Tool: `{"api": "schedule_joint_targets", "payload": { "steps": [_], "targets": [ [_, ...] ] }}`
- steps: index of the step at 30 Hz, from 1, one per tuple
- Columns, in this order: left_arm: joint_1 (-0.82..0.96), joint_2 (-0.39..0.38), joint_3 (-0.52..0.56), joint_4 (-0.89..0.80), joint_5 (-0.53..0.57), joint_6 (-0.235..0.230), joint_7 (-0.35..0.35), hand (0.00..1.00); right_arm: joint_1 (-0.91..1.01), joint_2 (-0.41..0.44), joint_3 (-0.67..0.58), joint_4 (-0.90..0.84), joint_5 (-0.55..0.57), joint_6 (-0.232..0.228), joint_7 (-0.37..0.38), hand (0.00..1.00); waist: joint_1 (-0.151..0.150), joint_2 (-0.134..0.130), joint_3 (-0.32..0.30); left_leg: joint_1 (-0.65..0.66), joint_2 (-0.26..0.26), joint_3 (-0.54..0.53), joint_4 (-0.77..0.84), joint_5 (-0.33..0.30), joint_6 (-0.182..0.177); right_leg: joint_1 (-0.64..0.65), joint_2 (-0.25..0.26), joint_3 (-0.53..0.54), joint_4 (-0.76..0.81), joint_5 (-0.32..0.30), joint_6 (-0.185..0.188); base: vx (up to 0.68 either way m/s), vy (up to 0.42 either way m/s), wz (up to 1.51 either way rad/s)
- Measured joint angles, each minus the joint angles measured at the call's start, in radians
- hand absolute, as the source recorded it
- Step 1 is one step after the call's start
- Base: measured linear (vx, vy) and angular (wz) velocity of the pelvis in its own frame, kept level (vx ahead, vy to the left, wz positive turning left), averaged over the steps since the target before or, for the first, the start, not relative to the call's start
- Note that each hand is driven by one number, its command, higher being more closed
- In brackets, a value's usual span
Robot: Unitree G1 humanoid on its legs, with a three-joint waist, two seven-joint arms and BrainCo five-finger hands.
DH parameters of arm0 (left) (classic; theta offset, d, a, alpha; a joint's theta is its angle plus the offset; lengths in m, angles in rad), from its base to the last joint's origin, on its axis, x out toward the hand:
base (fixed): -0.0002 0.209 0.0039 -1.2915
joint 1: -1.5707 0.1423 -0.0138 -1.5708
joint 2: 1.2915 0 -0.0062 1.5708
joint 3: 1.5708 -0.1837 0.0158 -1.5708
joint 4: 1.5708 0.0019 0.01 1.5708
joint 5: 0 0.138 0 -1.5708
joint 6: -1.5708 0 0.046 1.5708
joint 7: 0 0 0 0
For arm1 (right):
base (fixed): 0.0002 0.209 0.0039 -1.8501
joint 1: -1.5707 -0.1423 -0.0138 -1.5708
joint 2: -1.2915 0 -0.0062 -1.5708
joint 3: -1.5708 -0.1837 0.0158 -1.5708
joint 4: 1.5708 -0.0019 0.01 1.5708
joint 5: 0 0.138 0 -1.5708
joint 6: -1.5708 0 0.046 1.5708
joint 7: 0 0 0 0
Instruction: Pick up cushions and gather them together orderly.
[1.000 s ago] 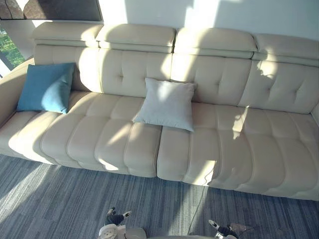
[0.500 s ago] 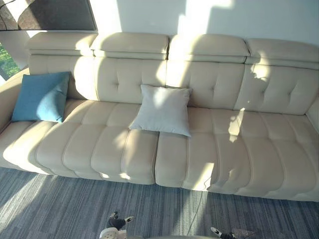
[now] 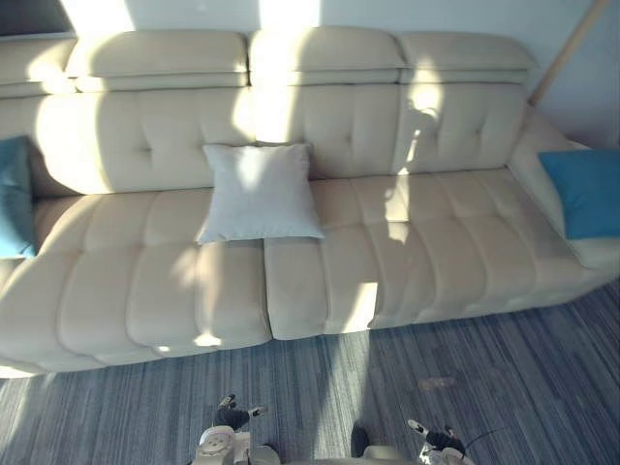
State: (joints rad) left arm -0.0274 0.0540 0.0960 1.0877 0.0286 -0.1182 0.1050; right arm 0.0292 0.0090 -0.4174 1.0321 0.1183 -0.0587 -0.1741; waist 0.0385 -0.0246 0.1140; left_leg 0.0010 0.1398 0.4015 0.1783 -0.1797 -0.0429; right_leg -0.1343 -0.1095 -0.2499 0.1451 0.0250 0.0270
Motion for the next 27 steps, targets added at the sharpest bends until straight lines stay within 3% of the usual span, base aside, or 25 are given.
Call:
{"api": "schedule_joint_targets", "payload": {
  "steps": [2,5,6,7,9,11,12,13,14,15,17,19,22,23,24,25,26,27],
  "targets": [
    [0.000,0.004,-0.007,-0.016,0.000,0.000,0.000,0.00,0.000,-0.005,0.000,0.006,-0.001,0.000,-0.001,0.00,-0.001,-0.001,0.000,0.001,0.030,0.082,0.021,0.000,0.000,-0.001,-0.056,-0.267,0.095,-0.082,-0.042,-0.15,-0.077,-1.22],
    [0.005,0.027,-0.007,-0.013,0.000,0.003,0.000,0.00,-0.011,-0.013,0.032,0.019,-0.003,0.000,-0.003,0.00,0.001,-0.005,0.005,0.000,0.092,0.193,0.079,0.004,-0.007,0.014,-0.128,-0.383,0.227,-0.153,-0.055,-0.09,-0.158,-1.27],
    [0.011,0.037,-0.008,-0.011,0.000,0.007,0.000,0.00,-0.015,-0.015,0.040,0.027,-0.003,0.000,-0.003,0.00,0.001,-0.020,0.008,-0.001,0.096,0.198,0.106,0.002,-0.010,0.016,-0.144,-0.374,0.217,-0.182,-0.032,-0.08,-0.290,-1.01],
    [0.006,0.047,-0.008,-0.010,0.000,0.011,0.000,0.00,-0.022,-0.029,0.042,0.047,-0.003,0.000,-0.003,0.00,0.000,-0.026,0.020,-0.002,0.099,0.182,0.128,-0.008,-0.022,0.019,-0.121,-0.349,0.200,-0.205,-0.022,-0.10,-0.321,-0.80],
    [0.004,0.025,-0.022,-0.003,-0.001,0.016,-0.001,0.00,-0.034,-0.071,0.060,0.069,-0.003,0.003,-0.006,0.00,-0.001,0.018,0.026,0.002,0.131,0.109,0.101,-0.026,-0.048,0.028,-0.034,-0.294,0.139,-0.190,-0.030,-0.09,-0.312,-0.90],
    [0.008,0.024,-0.043,0.012,-0.001,0.017,-0.001,0.00,-0.034,-0.100,0.067,0.087,-0.002,0.003,-0.013,0.00,-0.002,0.040,0.024,0.019,0.184,0.081,0.144,-0.028,-0.059,0.031,0.044,-0.245,0.124,-0.208,-0.056,0.00,-0.261,-0.86],
    [0.008,0.025,-0.043,0.012,0.000,0.017,-0.001,0.00,-0.033,-0.099,0.066,0.087,-0.002,0.003,-0.016,0.00,-0.002,0.039,0.025,0.016,0.199,0.081,0.172,-0.028,-0.058,0.033,0.055,-0.237,0.124,-0.212,-0.062,0.01,-0.239,-0.68],
    [0.010,0.026,-0.043,0.012,-0.001,0.017,-0.001,0.00,-0.029,-0.093,0.067,0.088,-0.002,0.003,-0.019,0.00,-0.001,0.032,0.031,-0.010,0.246,0.076,0.276,-0.026,-0.055,0.038,0.085,-0.213,0.121,-0.217,-0.072,0.00,-0.244,-0.66],
    [0.010,0.029,-0.042,0.003,-0.001,0.017,-0.005,0.00,-0.030,-0.091,0.067,0.091,-0.002,0.002,-0.021,0.00,0.002,0.036,0.034,-0.064,0.292,0.032,0.411,-0.020,-0.005,0.048,0.115,-0.190,0.117,-0.219,-0.089,0.00,-0.235,-0.80],
    [0.013,0.031,-0.041,0.001,-0.003,0.016,-0.005,0.00,-0.033,-0.095,0.069,0.091,-0.002,0.002,-0.022,0.00,0.009,0.036,0.035,-0.112,0.298,-0.035,0.507,-0.023,0.040,0.050,0.129,-0.159,0.118,-0.220,-0.098,0.03,-0.153,-0.96],
    [0.011,0.025,-0.044,-0.013,-0.012,0.016,-0.005,0.00,-0.045,-0.109,0.068,0.097,-0.001,0.002,-0.025,0.00,0.018,0.046,0.045,-0.174,0.217,-0.198,0.619,-0.077,0.004,0.068,0.145,-0.094,0.110,-0.220,-0.112,0.07,-0.048,-0.97],
    [0.016,0.002,-0.043,-0.035,-0.017,0.015,-0.003,0.00,-0.064,-0.133,0.068,0.126,-0.001,0.001,-0.026,0.00,0.027,0.060,0.058,-0.227,0.060,-0.331,0.603,-0.132,-0.039,0.102,0.163,0.008,0.076,-0.211,-0.129,0.13,0.046,-1.20],
    [0.039,-0.011,-0.037,-0.072,-0.034,0.012,-0.005,0.00,-0.066,-0.138,0.066,0.123,-0.002,0.000,-0.029,0.00,0.039,0.094,0.062,-0.283,-0.076,-0.435,0.358,-0.111,-0.044,0.114,0.184,0.126,0.037,-0.204,-0.140,0.16,0.126,-1.50],
    [0.040,-0.009,-0.031,-0.081,-0.040,0.012,-0.008,0.00,-0.064,-0.132,0.067,0.123,-0.002,0.000,-0.033,0.00,0.061,0.102,0.067,-0.278,-0.102,-0.483,0.241,-0.038,-0.060,0.127,0.196,0.187,0.002,-0.199,-0.140,0.12,0.127,-1.57],
    [0.042,-0.008,-0.025,-0.081,-0.041,0.011,-0.008,0.00,-0.059,-0.129,0.067,0.122,-0.002,0.000,-0.033,0.00,0.071,0.105,0.063,-0.271,-0.101,-0.483,0.224,-0.020,-0.057,0.133,0.202,0.208,-0.014,-0.198,-0.139,0.31,0.166,-1.91],
    [0.049,0.001,-0.005,-0.073,-0.045,0.012,-0.011,0.00,-0.051,-0.110,0.068,0.119,-0.002,0.001,-0.033,0.00,0.089,0.100,0.040,-0.257,-0.114,-0.471,0.184,-0.002,-0.024,0.131,0.204,0.250,-0.015,-0.188,-0.092,0.28,0.094,-1.22],
    [0.049,0.013,-0.005,-0.073,-0.050,0.012,-0.014,0.00,-0.045,-0.105,0.065,0.120,-0.002,0.002,-0.034,0.00,0.085,0.082,0.040,-0.262,-0.132,-0.466,0.196,-0.014,-0.004,0.133,0.185,0.265,-0.002,-0.201,-0.084,0.37,0.115,-1.01],
    [0.044,0.015,0.004,-0.066,-0.051,0.014,-0.017,0.00,-0.039,-0.109,0.057,0.120,-0.002,0.003,-0.034,0.00,0.079,0.084,0.042,-0.267,-0.141,-0.466,0.224,-0.032,0.019,0.138,0.177,0.271,-0.008,-0.205,-0.077,0.40,0.112,-0.38]
  ]
}}
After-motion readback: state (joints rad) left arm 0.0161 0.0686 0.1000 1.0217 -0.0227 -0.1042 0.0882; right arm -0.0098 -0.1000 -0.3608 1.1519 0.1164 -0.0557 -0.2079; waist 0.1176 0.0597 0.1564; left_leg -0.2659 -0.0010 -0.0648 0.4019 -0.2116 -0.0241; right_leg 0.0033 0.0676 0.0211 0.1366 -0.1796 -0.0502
